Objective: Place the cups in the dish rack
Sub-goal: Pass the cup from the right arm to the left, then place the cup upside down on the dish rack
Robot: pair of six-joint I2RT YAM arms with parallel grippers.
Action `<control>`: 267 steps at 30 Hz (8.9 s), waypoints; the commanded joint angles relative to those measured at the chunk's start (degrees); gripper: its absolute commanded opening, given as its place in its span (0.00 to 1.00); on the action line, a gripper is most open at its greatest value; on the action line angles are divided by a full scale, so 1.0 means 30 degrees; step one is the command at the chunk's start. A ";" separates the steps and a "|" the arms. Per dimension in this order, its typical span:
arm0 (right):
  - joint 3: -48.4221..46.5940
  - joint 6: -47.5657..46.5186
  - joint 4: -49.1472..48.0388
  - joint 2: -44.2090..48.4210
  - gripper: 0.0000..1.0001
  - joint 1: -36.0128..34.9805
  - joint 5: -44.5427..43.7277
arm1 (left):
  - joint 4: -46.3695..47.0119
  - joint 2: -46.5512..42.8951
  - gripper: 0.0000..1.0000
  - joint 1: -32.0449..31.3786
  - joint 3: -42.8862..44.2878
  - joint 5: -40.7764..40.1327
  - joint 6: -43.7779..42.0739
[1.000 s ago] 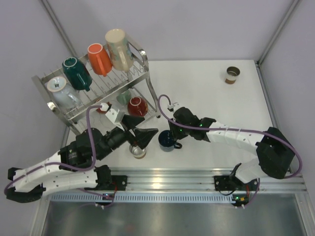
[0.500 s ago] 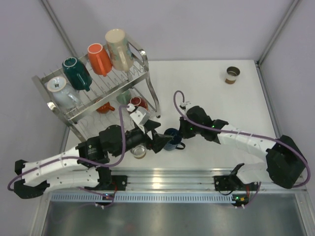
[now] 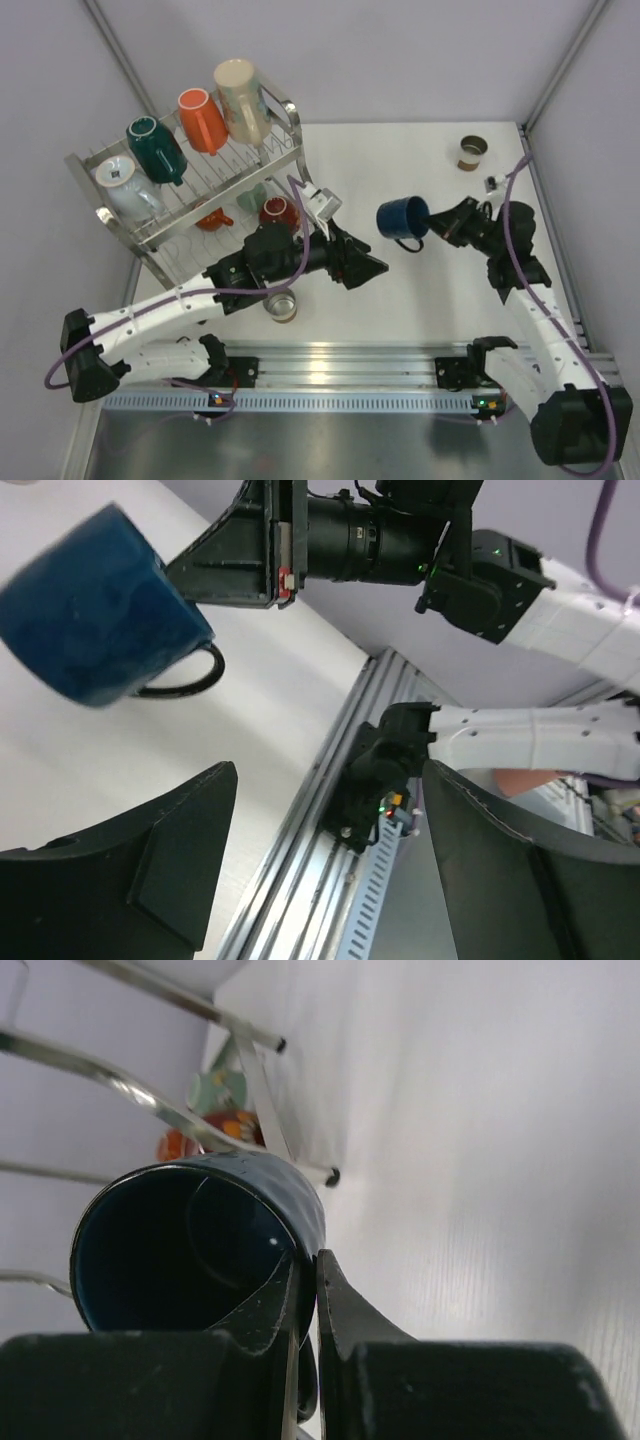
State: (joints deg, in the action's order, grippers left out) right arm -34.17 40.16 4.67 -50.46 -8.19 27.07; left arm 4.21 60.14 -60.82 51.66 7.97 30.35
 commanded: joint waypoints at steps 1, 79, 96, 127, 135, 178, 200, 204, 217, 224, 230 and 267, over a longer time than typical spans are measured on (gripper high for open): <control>-0.0943 0.4644 -0.4948 0.1261 0.00 0.3679 0.4736 | 0.4774 0.0661 0.79 0.1431 0.0273 0.4194 0.2828; 0.1518 0.8439 -0.3460 0.7063 0.94 0.4486 0.4249 | 0.3000 -0.3578 0.00 0.2196 -0.8195 -1.1433 0.3271; 0.1460 0.7708 -0.2699 0.7385 0.95 0.4457 0.4307 | -0.4414 -0.5075 0.00 0.4272 -0.7407 -1.5750 0.7460; 0.1108 0.5890 -0.1614 0.7239 0.95 0.4486 0.3926 | -1.0661 -0.2761 0.00 0.8552 -0.4945 -1.8506 1.1359; 0.0523 0.5012 -0.0150 0.7444 0.95 0.4486 0.3487 | -1.0690 -0.1797 0.00 1.0632 -0.4740 -1.7598 1.1066; -0.0123 0.2492 0.1169 0.7004 0.96 0.4457 0.3311 | -0.8434 0.3214 0.00 1.7342 -0.2718 -1.7245 0.8633; -0.0093 0.2052 0.1257 0.6917 0.96 0.4486 0.3076 | -0.7438 0.4123 0.29 1.8602 -0.2337 -1.6367 0.7169; -0.0093 0.2081 0.1316 0.6946 0.96 0.4486 0.3018 | -0.7438 0.4036 0.32 1.8603 -0.2337 -1.6250 0.7111; -0.0181 0.1906 0.1549 0.7034 0.96 0.4457 0.2988 | -0.7496 0.4065 0.38 1.8603 -0.2044 -1.7070 0.6350; -0.0210 0.1906 0.1579 0.7004 0.96 0.4486 0.2959 | -0.7438 0.3684 0.51 1.8632 -0.1839 -1.6367 0.5910; -0.0210 0.1673 0.1696 0.6975 0.96 0.4486 0.2696 | -0.7409 0.3450 0.49 1.8632 -0.1897 -1.4758 0.5148; -0.0679 0.1466 0.2663 0.7472 0.96 0.4486 0.2461 | -0.7555 0.1459 0.43 1.8632 -0.4797 -0.8606 0.7110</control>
State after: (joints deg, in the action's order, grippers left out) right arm -33.12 45.87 12.93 -29.04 5.63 34.92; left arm -20.14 66.32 -5.28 38.15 -21.54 50.22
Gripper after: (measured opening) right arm 0.957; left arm 0.427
